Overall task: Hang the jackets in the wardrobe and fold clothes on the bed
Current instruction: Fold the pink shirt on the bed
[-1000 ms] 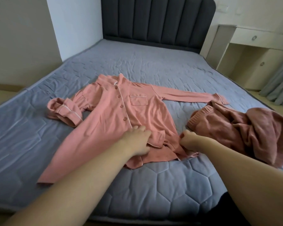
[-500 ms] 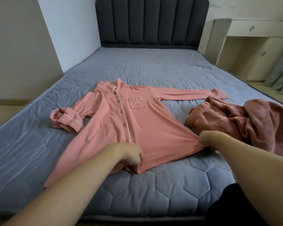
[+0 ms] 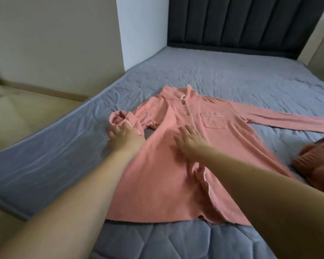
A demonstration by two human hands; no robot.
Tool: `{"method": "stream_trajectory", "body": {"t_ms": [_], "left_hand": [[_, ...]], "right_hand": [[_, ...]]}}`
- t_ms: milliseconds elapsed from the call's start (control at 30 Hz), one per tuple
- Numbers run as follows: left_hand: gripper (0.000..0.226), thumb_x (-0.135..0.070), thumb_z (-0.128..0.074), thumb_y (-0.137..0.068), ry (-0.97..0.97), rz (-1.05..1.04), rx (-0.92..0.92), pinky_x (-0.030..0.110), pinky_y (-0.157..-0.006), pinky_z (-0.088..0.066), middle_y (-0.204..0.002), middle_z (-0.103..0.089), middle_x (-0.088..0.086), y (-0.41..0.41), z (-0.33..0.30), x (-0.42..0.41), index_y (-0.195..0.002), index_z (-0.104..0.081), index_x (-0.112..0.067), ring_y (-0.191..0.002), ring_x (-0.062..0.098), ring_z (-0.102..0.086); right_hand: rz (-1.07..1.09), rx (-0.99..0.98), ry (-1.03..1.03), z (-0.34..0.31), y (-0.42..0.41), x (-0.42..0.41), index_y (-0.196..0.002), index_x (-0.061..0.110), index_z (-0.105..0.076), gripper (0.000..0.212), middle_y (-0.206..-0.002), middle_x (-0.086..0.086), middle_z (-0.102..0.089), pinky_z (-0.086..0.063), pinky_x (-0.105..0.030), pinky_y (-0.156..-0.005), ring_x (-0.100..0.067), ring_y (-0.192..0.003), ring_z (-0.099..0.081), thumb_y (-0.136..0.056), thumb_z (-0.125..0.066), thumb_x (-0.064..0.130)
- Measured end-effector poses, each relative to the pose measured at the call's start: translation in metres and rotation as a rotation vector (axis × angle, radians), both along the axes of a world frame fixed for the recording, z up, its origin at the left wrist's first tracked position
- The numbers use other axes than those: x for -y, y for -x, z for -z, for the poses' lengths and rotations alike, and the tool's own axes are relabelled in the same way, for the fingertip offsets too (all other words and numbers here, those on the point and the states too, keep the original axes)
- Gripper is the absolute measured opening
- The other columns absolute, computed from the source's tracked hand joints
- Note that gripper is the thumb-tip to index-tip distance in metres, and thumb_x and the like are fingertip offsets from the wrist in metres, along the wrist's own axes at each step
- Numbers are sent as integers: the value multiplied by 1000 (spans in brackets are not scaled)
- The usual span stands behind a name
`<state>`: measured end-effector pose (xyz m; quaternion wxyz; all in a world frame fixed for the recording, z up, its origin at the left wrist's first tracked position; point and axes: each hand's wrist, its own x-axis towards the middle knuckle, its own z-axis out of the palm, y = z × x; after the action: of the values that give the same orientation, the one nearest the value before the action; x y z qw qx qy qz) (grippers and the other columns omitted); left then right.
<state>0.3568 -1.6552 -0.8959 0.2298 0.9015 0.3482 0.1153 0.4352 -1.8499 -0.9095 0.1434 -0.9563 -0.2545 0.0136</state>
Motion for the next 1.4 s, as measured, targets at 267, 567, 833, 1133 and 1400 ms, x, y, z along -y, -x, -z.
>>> {"method": "stream_trajectory", "body": {"t_ms": [267,567,833,1133,1400], "left_hand": [[83,-72,-59,-55,467,-369,127,40,-95,-48,-126,-59,14,-32,27,-64,-118,-52,-18,-114,34,-58],[25,-5,-48,-79,148,-357,725,36,-78,-36,-121,-48,15,-15,-76,-159,-100,-46,-18,-106,39,-51],[101,-78,-58,-68,187,-49,-120,44,-110,-31,-148,-36,14,27,21,-181,-143,-32,-14,-135,34,-35],[33,-32,-52,-89,685,-268,617,17,-64,-52,-110,-69,15,0,7,-174,-112,-65,-12,-85,24,-63],[30,-13,-39,-94,503,-915,1049,39,-90,-42,-129,-47,19,53,-34,-290,-123,-37,-6,-115,38,-50]], "right_hand": [[-41,34,25,9,-32,-93,-140,21,-41,45,-143,-7,-36,-25,-42,-110,-24,-135,-31,-102,-26,41],[26,74,-104,-14,-50,-143,-135,13,-45,46,-149,-10,-34,-22,-37,-110,-29,-136,-31,-90,-46,22],[-148,-60,34,-20,-73,-214,-129,9,-54,36,-134,-15,-54,-38,-34,-101,-31,-122,-50,-98,-41,21],[-191,-12,221,8,-73,-243,-147,29,-28,59,-155,5,-27,-24,-51,-112,-25,-139,-32,-91,-43,43],[-335,235,379,-10,-69,-246,-143,30,-40,55,-136,-9,-47,-41,-40,-102,-32,-123,-47,-90,-44,15]]}}
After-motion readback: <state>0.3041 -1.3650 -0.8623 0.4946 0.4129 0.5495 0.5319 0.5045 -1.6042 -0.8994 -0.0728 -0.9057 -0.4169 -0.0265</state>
